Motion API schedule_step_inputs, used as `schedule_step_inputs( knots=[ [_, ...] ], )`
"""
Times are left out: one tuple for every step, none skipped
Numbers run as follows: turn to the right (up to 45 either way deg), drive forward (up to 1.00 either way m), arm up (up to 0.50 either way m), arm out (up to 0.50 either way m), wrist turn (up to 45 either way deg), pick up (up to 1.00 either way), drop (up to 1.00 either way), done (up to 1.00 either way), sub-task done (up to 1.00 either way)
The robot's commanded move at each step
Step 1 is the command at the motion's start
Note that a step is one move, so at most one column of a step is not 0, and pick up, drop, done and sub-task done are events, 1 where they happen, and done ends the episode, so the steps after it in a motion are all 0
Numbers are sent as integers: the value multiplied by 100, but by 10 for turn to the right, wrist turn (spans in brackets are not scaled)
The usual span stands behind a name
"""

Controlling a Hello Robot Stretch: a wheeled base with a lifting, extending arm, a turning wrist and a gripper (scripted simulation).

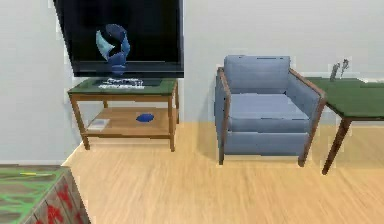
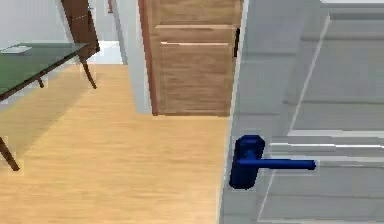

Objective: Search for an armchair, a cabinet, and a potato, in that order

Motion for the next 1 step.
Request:
schedule_step_inputs(
  knots=[
    [210, 0, 0, 0, 0, 0, 0, 0, 0]
  ],
)
